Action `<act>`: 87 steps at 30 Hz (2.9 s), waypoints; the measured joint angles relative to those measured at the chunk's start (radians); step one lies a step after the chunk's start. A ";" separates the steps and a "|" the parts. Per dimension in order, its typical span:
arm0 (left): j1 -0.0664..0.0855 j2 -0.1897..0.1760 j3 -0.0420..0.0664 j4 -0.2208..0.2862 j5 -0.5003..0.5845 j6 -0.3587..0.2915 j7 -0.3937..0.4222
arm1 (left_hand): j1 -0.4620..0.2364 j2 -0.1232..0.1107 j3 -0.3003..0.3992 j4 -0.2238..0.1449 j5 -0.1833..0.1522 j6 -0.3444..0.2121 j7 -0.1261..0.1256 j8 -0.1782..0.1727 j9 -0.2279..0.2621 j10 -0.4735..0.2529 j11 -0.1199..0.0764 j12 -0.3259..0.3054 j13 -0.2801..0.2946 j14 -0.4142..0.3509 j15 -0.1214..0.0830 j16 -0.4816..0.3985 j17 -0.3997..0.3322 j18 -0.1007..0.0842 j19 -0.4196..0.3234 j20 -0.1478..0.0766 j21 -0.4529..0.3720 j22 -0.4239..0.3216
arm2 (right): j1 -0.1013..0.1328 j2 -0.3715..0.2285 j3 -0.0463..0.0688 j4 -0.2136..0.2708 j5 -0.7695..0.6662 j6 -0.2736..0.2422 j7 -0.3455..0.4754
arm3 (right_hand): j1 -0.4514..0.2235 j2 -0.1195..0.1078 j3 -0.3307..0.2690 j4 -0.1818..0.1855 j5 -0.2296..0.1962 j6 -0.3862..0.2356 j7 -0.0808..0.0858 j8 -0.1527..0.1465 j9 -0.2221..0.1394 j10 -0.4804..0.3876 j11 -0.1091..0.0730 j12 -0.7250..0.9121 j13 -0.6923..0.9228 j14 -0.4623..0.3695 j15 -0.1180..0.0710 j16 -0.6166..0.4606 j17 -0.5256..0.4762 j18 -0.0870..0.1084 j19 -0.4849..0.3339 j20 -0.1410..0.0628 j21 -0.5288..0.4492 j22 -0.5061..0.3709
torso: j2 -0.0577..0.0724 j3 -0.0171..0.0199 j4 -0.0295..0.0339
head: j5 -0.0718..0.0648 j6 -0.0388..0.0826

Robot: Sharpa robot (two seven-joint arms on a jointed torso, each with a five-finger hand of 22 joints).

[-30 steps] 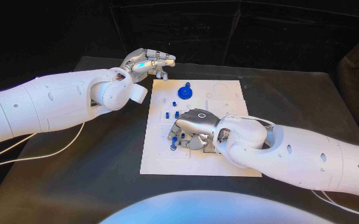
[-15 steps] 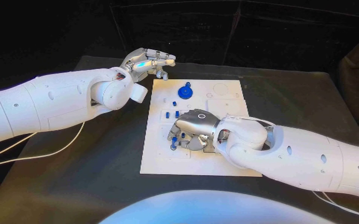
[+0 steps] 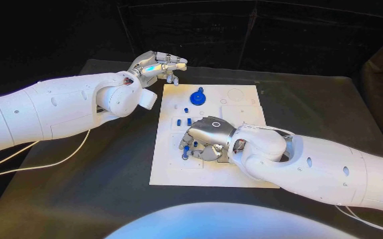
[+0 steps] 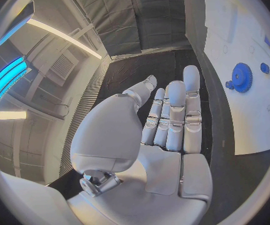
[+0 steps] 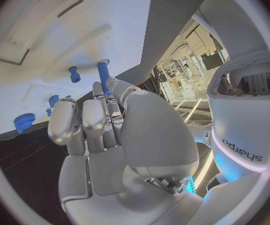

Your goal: Assemble the parts on the task board

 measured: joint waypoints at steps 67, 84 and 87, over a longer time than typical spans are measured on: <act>0.000 0.001 0.000 -0.007 0.000 0.005 -0.009 | -0.003 0.003 0.003 0.003 0.000 -0.004 0.004 0.003 0.000 0.000 0.000 0.000 -0.001 0.000 0.000 0.000 -0.003 0.000 0.000 0.000 0.000 -0.002 | -0.002 -0.006 -0.002 0.012 -0.005 0.009 0.009 | -0.007 -0.007 0.006 -0.006 0.014 0.000 0.000 0.001 0.000 0.004 -0.004 -0.004 0.001 0.000 0.000 0.000 0.004 0.000 0.000 0.000 0.004 0.004 | 0.000 -0.0003 0.0004 | 0.002 -0.007; 0.000 0.003 0.000 -0.008 0.000 0.006 -0.010 | -0.003 0.003 0.003 0.003 0.000 -0.004 0.004 0.003 0.000 0.000 0.000 0.000 0.000 0.000 0.000 0.000 -0.003 0.000 0.000 0.000 0.000 -0.002 | -0.002 0.008 -0.001 -0.002 -0.021 0.037 -0.016 | -0.017 -0.017 0.011 -0.011 0.009 0.001 0.001 0.001 -0.001 0.004 -0.004 -0.014 0.002 0.000 0.000 0.000 -0.005 0.000 0.000 0.000 0.004 -0.003 | 0.000 -0.0003 0.0004 | 0.002 -0.006; 0.000 0.003 0.000 -0.008 0.000 0.006 -0.010 | -0.003 0.003 0.003 0.003 0.000 -0.004 0.004 0.003 0.000 0.000 0.000 0.000 0.000 0.000 0.000 0.000 -0.003 0.000 0.000 0.000 0.000 -0.002 | -0.002 0.010 -0.001 -0.002 -0.022 0.043 -0.013 | -0.018 -0.018 0.012 -0.013 0.009 0.001 0.001 0.001 -0.001 0.003 -0.003 -0.015 0.000 0.000 0.000 0.000 -0.007 0.000 0.000 0.000 0.004 -0.004 | 0.000 -0.0003 0.0004 | 0.002 -0.005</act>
